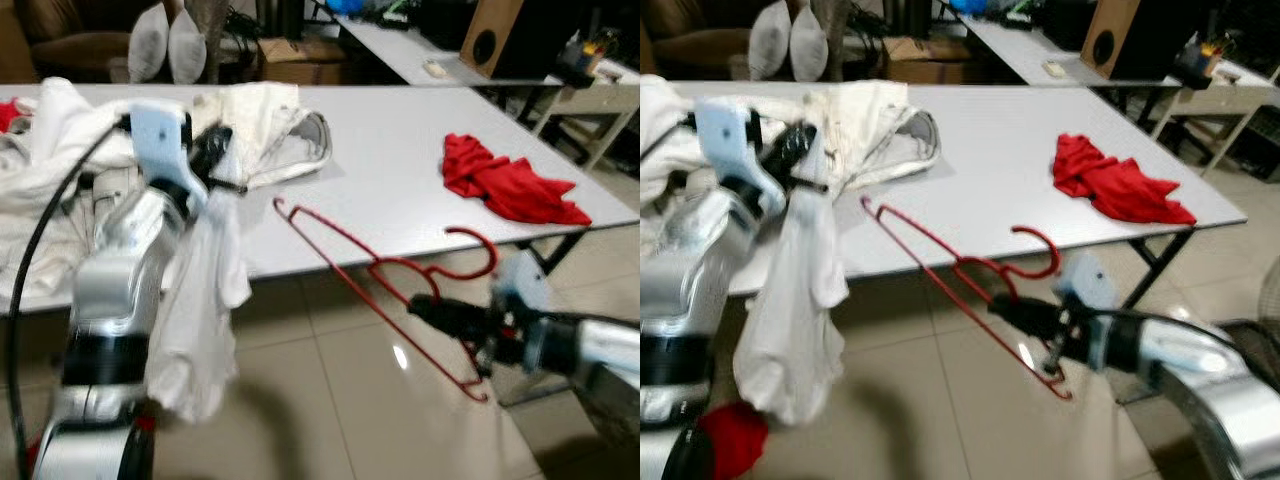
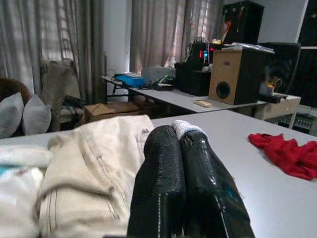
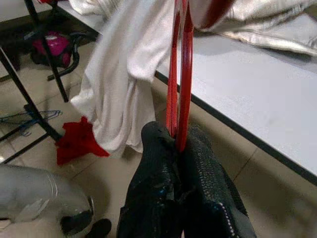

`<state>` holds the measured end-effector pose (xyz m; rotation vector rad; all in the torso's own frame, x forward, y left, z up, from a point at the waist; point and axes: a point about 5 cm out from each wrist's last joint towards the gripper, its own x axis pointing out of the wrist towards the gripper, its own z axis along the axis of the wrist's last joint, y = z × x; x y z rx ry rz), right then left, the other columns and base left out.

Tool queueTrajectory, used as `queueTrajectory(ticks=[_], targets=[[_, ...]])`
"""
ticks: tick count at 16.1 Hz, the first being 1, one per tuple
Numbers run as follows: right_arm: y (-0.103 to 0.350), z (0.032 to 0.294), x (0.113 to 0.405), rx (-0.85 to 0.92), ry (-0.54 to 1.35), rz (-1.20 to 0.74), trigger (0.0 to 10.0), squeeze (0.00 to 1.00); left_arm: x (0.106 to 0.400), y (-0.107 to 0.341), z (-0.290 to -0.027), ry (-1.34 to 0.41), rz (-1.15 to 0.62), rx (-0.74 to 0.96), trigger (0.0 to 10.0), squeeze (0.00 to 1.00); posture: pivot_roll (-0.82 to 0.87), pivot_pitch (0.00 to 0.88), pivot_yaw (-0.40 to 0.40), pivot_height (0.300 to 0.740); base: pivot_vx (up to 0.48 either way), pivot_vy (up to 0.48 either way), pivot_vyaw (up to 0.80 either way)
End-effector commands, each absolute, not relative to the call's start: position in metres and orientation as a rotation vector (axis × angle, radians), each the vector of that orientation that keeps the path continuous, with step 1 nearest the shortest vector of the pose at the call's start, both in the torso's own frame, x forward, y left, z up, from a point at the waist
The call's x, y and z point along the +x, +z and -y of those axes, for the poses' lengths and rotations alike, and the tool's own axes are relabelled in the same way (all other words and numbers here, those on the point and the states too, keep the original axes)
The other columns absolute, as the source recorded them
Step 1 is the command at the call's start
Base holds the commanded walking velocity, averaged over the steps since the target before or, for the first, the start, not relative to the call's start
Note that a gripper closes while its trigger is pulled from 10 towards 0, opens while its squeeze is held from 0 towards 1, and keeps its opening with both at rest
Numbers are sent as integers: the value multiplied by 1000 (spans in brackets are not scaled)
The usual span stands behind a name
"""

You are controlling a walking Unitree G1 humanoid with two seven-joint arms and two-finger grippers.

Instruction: Hang hanger

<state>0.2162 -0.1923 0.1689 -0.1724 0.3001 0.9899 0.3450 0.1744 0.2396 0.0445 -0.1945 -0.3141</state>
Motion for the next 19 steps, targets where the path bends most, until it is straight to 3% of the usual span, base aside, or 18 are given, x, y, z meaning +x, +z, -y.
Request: queueTrajectory(ticks=[1, 6, 14, 19], targets=[[178, 193, 216, -175, 1014, -282, 10000, 0, 350, 253, -175, -326, 242, 74, 10000, 0, -94, 0, -74, 740, 398, 0, 775], [189, 202, 212, -196, 1049, -295, 10000, 0, 360, 268, -169, -385, 281, 104, 10000, 0, -87, 0, -77, 740, 401, 0, 155], [192, 183, 214, -191, 1209, -312, 10000, 0, 352, 295, -136, -611, 347, 68, 10000, 0, -74, 0, -91, 740, 391, 0, 0], [194, 180, 218, -190, 1238, -299, 10000, 0, 341, 320, -123, -742, 416, 86, 10000, 0, -57, 0, -100, 740, 0, 0, 0]])
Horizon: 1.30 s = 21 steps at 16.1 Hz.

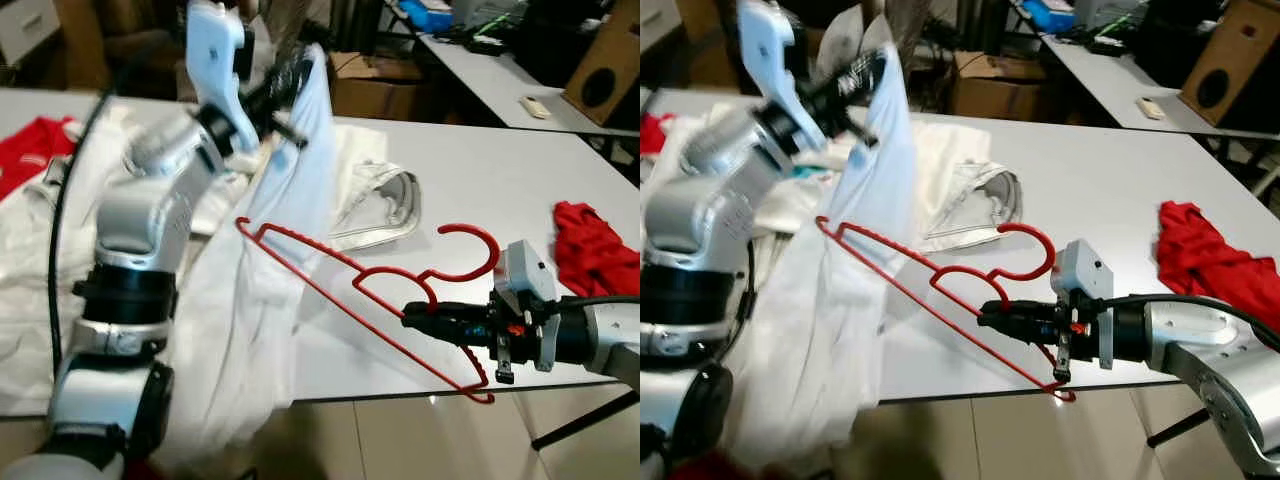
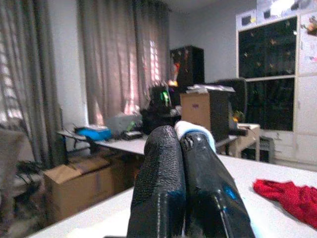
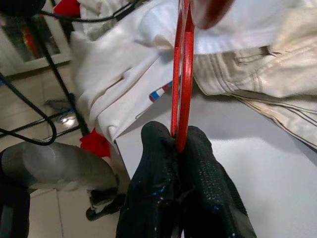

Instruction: Hang hanger

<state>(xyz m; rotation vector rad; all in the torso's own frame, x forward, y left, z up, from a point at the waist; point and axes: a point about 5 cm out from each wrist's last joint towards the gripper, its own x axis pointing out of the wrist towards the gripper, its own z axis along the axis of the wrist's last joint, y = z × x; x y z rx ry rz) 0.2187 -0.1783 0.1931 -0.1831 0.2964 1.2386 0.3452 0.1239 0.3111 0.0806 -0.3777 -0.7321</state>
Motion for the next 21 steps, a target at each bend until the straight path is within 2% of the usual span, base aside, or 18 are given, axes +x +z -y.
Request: queueTrajectory(ticks=[1, 4, 6, 7, 9, 12, 14, 15, 16, 18, 21], targets=[[194, 177, 222, -192, 1253, -298, 10000, 0, 339, 330, -115, -793, 438, 92, 10000, 0, -51, 0, -98, 740, 0, 0, 0], [190, 178, 237, -241, 1184, -288, 10000, 0, 331, 348, -104, -894, 481, 35, 10000, 0, -53, 0, -88, 740, 0, 0, 0], [206, 183, 280, -309, 920, -159, 10000, 0, 325, 368, -100, -962, 539, -34, 10000, 0, -52, 0, -90, 740, 0, 0, 0], [212, 184, 288, -311, 871, -120, 10000, 0, 324, 371, -100, -971, 548, -50, 10000, 0, -52, 0, -90, 740, 0, 0, 0], [248, 182, 322, -307, 687, 82, 10000, 0, 321, 381, -100, -990, 588, -63, 10000, 0, -52, 0, -90, 740, 0, 0, 0], [292, 189, 353, -447, 596, 224, 10000, 0, 322, 398, -114, -956, 661, -109, 10000, 0, -63, 0, -73, 740, 0, 0, 0], [373, 190, 370, -383, 491, 542, 10000, 0, 329, 420, -143, -797, 783, -189, 10000, 0, -60, 0, -84, 740, 0, 0, 0], [382, 187, 370, -379, 500, 584, 10000, 0, 330, 425, -151, -745, 812, -203, 10000, 0, -55, 0, -93, 740, 0, 0, 0], [388, 182, 373, -403, 520, 624, 10000, 0, 330, 431, -164, -669, 849, -204, 10000, 0, -48, 0, -106, 740, 0, 0, 0], [370, 168, 381, -402, 595, 624, 10000, 0, 327, 426, -180, -603, 866, -212, 10000, 0, -41, 0, -120, 740, 0, 0, 0], [333, 158, 387, -430, 666, 563, 10000, 0, 331, 394, -173, -595, 774, -125, 10000, 0, -39, 0, -127, 740, 0, 0, 0]])
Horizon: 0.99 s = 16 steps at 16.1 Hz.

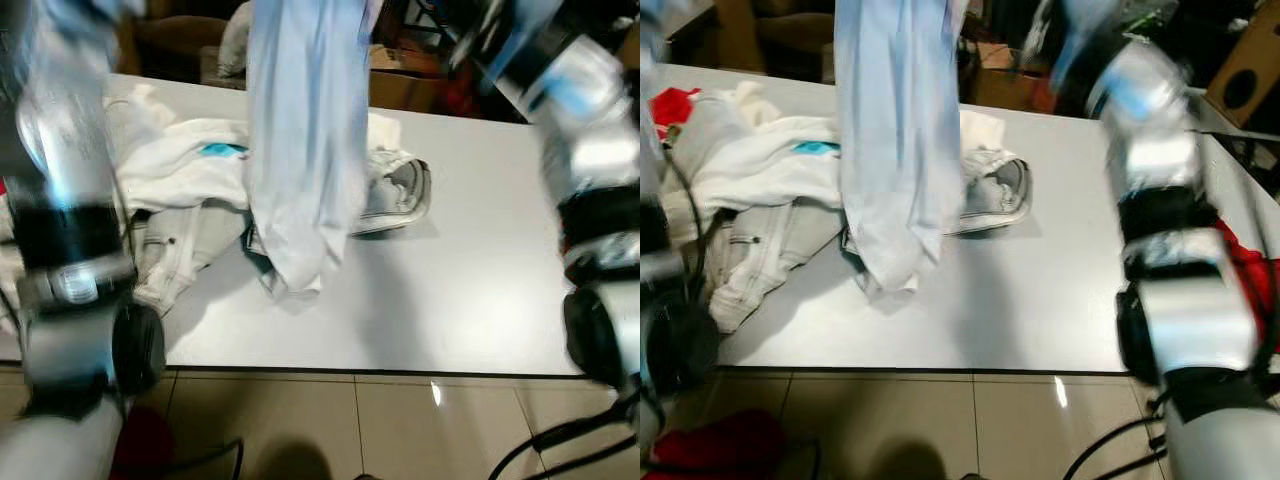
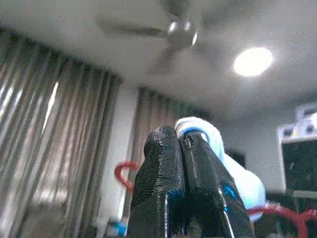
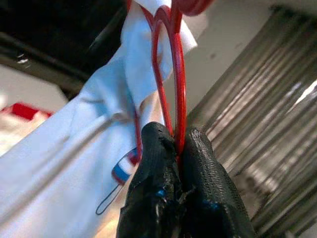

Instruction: Hang hanger

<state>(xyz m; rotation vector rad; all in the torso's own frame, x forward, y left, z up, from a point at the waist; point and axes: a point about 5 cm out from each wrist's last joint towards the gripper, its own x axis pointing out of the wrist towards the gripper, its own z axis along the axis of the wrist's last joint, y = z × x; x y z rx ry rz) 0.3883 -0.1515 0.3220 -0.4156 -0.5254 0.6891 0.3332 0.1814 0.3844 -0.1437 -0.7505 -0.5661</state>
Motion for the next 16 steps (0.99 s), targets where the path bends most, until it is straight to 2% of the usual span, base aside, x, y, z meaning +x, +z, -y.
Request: queueTrajectory(ticks=[1, 3, 5, 6, 8, 12, 13, 15, 16], targets=[[305, 158, 389, -449, 696, 467, 10000, 0, 338, 365, -164, -590, 656, -82, 10000, 0, -44, 0, -126, 740, 0, 0, 0], [245, 164, 381, -499, 834, 259, 10000, 0, 346, 307, -148, -576, 436, 24, 10000, 0, -53, 0, -122, 740, 0, 0, 0], [218, 169, 365, -511, 960, 163, 10000, 0, 351, 289, -146, -530, 355, 86, 10000, 0, -56, 0, -121, 740, 0, 0, 0], [204, 175, 347, -517, 1060, 110, 10000, 0, 356, 279, -149, -477, 304, 134, 10000, 0, -62, 0, -111, 740, 0, 0, 0], [198, 187, 317, -501, 1182, 30, 10000, 0, 360, 268, -153, -438, 247, 214, 10000, 0, -73, 0, -95, 740, 0, 0, 0], [213, 210, 281, -482, 1208, -19, 10000, 0, 359, 234, -150, -492, 117, 310, 10000, 0, -102, 0, -59, 740, 0, 0, 0], [226, 221, 270, -466, 1152, -20, 10000, 0, 346, 207, -148, -624, -3, 308, 10000, 1000, -110, 0, -52, 740, 0, 0, 0], [234, 236, 250, -404, 1090, -104, 10000, 0, 330, 178, -162, -639, -123, 342, 10000, 1000, -113, 0, -58, 740, 0, 0, 0], [236, 234, 239, -372, 1076, -106, 10000, 0, 322, 171, -170, -628, -145, 339, 10000, 1000, -113, 0, -66, 740, 0, 0, 0]])
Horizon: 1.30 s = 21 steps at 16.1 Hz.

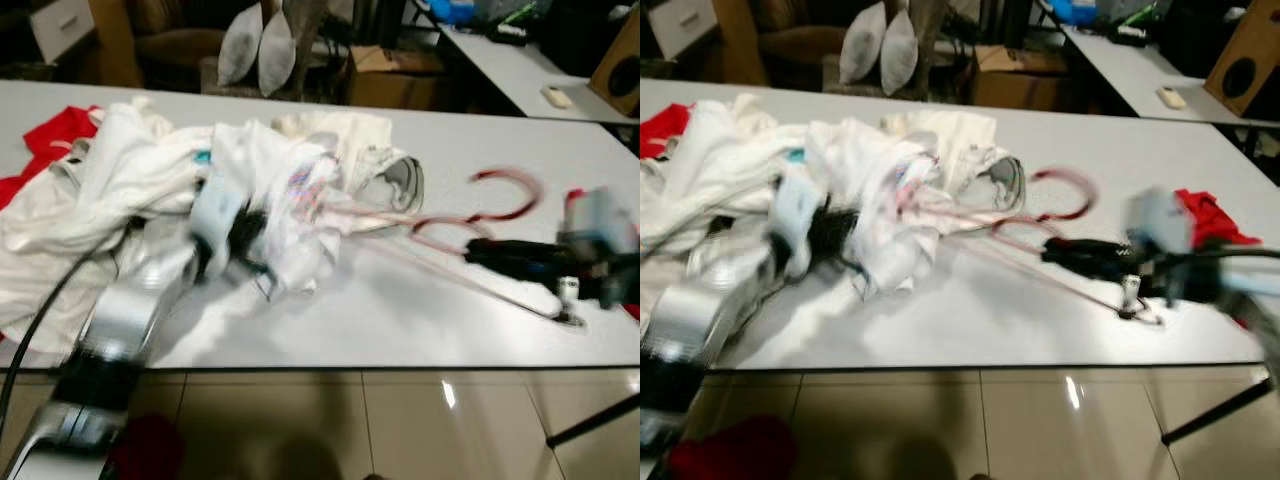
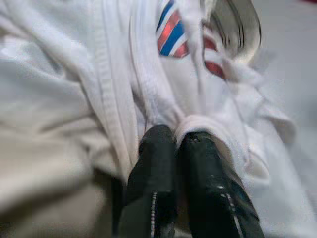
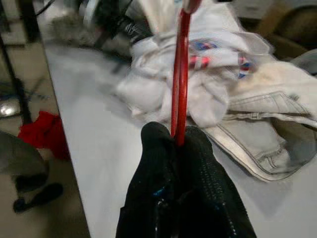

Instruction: Hang hanger

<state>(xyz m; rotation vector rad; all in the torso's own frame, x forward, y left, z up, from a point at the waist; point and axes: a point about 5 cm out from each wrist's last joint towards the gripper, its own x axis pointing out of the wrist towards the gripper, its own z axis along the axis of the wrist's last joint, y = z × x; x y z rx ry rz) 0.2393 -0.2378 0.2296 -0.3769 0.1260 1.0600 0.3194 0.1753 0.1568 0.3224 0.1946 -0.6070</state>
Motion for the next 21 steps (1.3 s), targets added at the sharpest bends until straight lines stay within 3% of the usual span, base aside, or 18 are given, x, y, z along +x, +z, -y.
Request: queueTrajectory(ticks=[1, 4, 7, 10, 12, 13, 14, 17, 19, 21], targets=[[235, 233, 234, -362, 1069, -108, 10000, 0, 319, 169, -174, -620, -154, 333, 10000, 1000, -116, 0, -68, 740, 0, 0, 0], [229, 217, 222, -258, 952, -57, 10000, 0, 287, 166, -180, -658, -106, 182, 10000, 1000, -123, 0, -81, 740, 0, 0, 0], [219, 202, 239, -110, 761, -2, 10000, 0, 260, 175, -169, -749, -35, 44, 10000, 1000, -114, 0, -101, 740, 0, 0, 0], [219, 192, 261, -21, 500, 119, 10000, 0, 249, 178, -169, -849, -56, 186, 10000, 1000, -110, 0, -109, 740, 0, 0, 0], [208, 180, 271, 90, 349, 110, 10000, 0, 236, 179, -176, -908, -84, 289, 10000, 1000, -100, 0, -115, 740, 0, 0, 0], [203, 170, 272, 125, 338, 88, 10000, 0, 231, 183, -180, -911, -95, 261, 10000, 1000, -92, 0, -120, 740, 0, 0, 0], [194, 158, 271, 123, 343, 53, 10000, 0, 230, 196, -181, -894, -41, 180, 10000, 1000, -81, 0, -126, 740, 0, 0, 0], [187, 155, 271, 141, 244, 30, 10000, 0, 247, 221, -184, -764, 98, 17, 10000, 1000, -94, 0, -134, 740, 0, 0, 0], [188, 150, 271, 122, 264, 29, 10000, 0, 262, 224, -190, -612, 104, 21, 10000, 1000, -91, 0, -138, 740, 0, 0, 0], [190, 144, 272, 73, 311, 48, 10000, 0, 263, 226, -184, -572, 148, -22, 10000, 1000, -86, 0, -143, 740, 0, 0, 0]])
